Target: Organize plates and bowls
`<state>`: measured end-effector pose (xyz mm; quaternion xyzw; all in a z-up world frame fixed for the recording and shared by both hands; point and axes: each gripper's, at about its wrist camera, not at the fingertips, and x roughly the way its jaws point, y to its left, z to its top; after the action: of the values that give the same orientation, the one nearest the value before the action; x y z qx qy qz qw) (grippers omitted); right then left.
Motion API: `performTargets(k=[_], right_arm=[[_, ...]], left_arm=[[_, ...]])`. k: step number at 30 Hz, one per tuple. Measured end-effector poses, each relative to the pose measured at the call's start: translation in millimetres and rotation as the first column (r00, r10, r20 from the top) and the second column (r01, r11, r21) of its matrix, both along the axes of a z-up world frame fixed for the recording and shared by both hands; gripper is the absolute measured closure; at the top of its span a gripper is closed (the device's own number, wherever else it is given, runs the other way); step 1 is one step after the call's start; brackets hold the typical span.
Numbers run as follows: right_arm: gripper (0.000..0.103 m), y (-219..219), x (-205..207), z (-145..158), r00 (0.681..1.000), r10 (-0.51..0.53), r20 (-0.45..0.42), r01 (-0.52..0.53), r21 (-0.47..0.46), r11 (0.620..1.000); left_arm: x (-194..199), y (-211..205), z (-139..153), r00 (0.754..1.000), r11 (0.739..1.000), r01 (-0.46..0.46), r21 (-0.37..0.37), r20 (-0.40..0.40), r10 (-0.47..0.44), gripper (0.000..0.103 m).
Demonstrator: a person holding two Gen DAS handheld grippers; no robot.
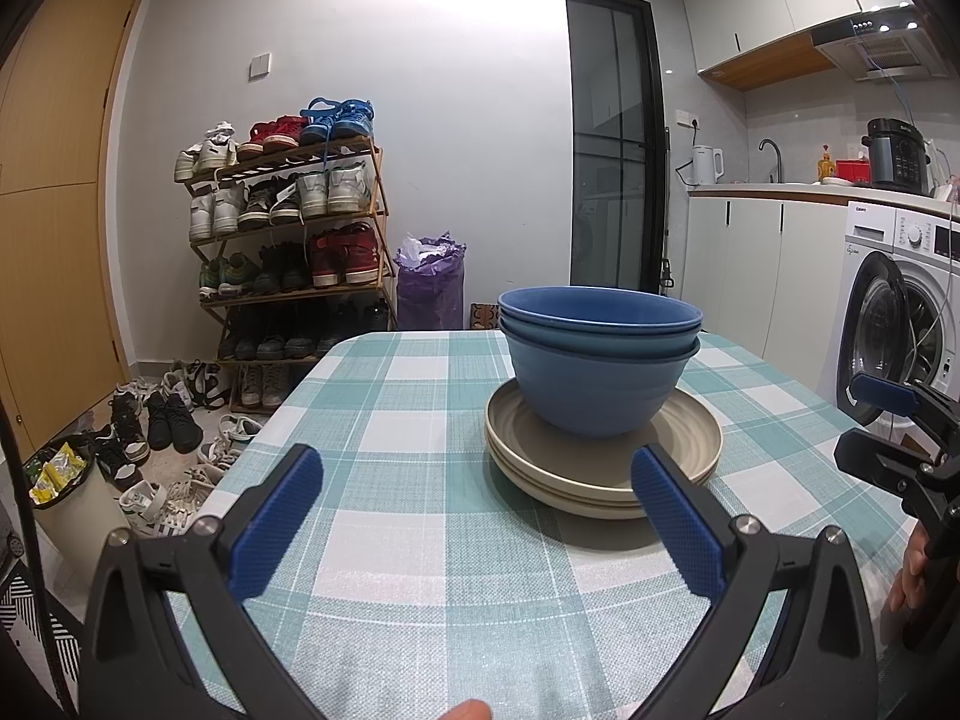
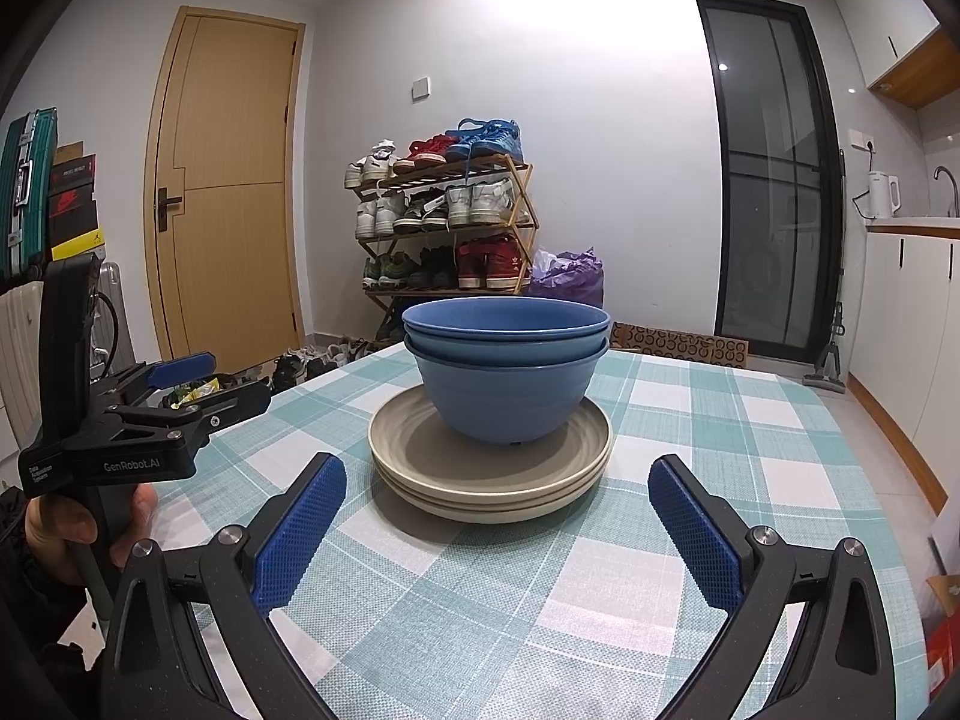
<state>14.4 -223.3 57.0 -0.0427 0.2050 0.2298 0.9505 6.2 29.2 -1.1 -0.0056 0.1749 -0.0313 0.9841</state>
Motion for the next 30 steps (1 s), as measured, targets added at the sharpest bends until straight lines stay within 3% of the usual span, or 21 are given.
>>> performTargets(k=[30], right_arm=[[0.000, 0.2, 0.0, 0.0, 1.000, 0.001, 0.002, -0.001, 0.001, 1.000]], left_arm=[[-2.4, 0.7, 2.6, 1.000, 1.000, -0.004, 0.003, 0.008, 0.004, 0.000]])
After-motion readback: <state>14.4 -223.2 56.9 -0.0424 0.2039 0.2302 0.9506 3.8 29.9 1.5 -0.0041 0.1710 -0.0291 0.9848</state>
